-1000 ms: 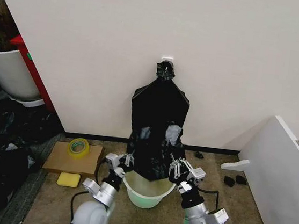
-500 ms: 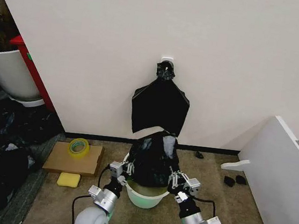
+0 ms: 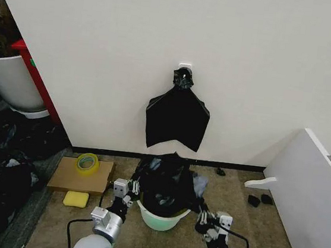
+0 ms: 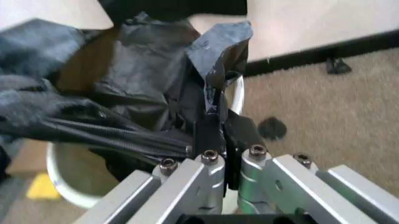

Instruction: Place the garbage bag over the trash bin.

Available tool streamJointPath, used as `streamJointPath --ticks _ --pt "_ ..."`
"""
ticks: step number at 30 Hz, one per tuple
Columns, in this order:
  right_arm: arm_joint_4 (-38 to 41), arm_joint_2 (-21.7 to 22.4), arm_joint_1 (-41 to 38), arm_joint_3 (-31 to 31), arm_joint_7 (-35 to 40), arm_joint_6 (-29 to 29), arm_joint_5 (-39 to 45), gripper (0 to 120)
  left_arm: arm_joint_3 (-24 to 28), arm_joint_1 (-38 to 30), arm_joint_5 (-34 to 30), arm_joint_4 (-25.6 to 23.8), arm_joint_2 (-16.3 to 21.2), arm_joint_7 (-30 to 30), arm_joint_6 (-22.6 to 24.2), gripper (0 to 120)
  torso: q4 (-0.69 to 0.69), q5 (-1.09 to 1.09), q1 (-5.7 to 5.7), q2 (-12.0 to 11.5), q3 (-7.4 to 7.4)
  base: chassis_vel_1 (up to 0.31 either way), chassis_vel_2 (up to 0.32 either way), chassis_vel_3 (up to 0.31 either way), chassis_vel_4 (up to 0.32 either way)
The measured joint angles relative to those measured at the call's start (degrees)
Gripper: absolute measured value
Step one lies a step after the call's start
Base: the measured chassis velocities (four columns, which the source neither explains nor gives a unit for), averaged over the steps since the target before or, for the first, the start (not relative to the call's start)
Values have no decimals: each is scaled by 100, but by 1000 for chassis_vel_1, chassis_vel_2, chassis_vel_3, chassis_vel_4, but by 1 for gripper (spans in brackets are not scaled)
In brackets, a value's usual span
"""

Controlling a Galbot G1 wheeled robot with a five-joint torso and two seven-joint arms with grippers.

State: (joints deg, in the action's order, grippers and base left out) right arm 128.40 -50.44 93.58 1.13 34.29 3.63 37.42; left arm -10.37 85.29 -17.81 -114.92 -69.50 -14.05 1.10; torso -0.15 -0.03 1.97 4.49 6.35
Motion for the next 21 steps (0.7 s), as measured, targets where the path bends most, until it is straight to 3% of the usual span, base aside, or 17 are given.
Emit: streamJointPath --ticks 6,10,14,21 --pt "-265 47 14 100 37 -394 -568 0 34 127 147 -221 237 -520 661 0 0 -1 0 0 0 0 0 0 0" --pt "-463 129 40 101 -39 -525 -1018 0 188 205 311 -223 289 -568 716 0 1 -1 0 0 0 0 0 0 0" --pt "-828 184 176 46 -346 -438 -2046 0 334 299 563 -188 335 -694 829 0 0 -1 0 0 0 0 0 0 0" --pt "-1177 144 66 66 -492 -528 -2302 0 353 287 935 14 299 -973 1164 0 0 0 0 0 0 0 0 0 0"
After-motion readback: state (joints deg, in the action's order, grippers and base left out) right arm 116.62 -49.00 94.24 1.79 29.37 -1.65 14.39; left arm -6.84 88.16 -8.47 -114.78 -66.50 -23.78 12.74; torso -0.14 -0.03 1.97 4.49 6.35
